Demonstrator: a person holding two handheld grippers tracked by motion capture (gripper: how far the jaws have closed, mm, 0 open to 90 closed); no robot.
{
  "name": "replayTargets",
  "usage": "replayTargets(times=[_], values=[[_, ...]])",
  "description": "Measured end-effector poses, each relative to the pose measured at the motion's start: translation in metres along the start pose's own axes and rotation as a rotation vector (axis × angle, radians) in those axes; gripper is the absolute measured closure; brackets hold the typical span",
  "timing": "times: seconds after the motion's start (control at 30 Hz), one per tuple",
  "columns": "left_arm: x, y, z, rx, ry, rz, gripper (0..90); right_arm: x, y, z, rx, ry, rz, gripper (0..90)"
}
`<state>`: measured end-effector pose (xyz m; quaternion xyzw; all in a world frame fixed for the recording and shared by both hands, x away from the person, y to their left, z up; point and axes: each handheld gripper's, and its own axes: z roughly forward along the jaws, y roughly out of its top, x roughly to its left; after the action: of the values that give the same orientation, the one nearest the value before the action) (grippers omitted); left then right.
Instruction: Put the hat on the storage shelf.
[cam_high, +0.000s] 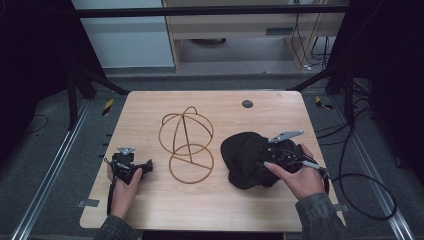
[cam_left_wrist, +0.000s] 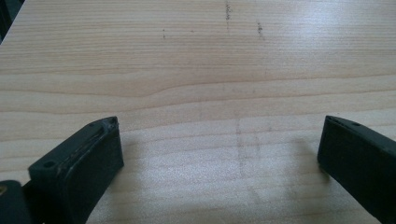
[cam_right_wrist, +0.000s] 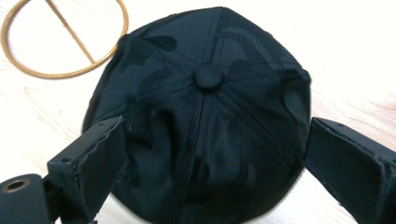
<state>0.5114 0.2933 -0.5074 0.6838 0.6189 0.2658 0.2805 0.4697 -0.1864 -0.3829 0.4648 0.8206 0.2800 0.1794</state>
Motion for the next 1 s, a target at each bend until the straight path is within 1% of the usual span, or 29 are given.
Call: replayTargets(times=[0.13,0.2,0.27,0.33,0.37,0.53,0.6,0.67,0.8,0.97,1.0], values=[[-0.001,0.000,0.000,0.001,-0.002,0.002,0.0,-0.001,0.003,0.014,0.021,0.021,0.016,6.8],[-0.002,0.000,0.000,0.000,-0.003,0.003,0.0,0.000,0.002,0.021,0.030,0.022,0.021,7.0],[-0.002,0.000,0.000,0.001,-0.004,0.006,0.0,0.000,0.002,0.025,0.038,0.020,0.016,9.0],[-0.003,0.000,0.000,0.000,-0.007,0.009,0.0,-0.001,0.001,0.028,0.043,0.030,0.016,13.1],[-0.003,0.000,0.000,0.000,-0.008,0.010,0.0,-0.001,0.000,0.029,0.046,0.033,0.023,15.6],[-0.004,0.000,0.000,0.002,-0.012,0.014,0.0,-0.004,-0.002,0.031,0.049,0.047,0.019,29.4],[-0.004,0.000,0.000,0.001,-0.013,0.016,0.0,-0.004,-0.003,0.031,0.050,0.061,0.024,35.7],[-0.005,0.000,0.000,-0.001,-0.013,0.015,0.0,-0.005,-0.004,0.032,0.048,0.071,0.017,42.8],[-0.005,0.000,0.000,-0.001,-0.014,0.015,0.0,-0.007,-0.005,0.032,0.047,0.097,0.021,57.8],[-0.005,0.000,0.000,0.001,-0.015,0.018,0.0,-0.011,-0.005,0.032,0.037,0.119,0.051,73.6],[-0.005,0.000,0.000,0.001,-0.015,0.018,0.0,-0.011,-0.005,0.032,0.036,0.124,0.055,75.6]])
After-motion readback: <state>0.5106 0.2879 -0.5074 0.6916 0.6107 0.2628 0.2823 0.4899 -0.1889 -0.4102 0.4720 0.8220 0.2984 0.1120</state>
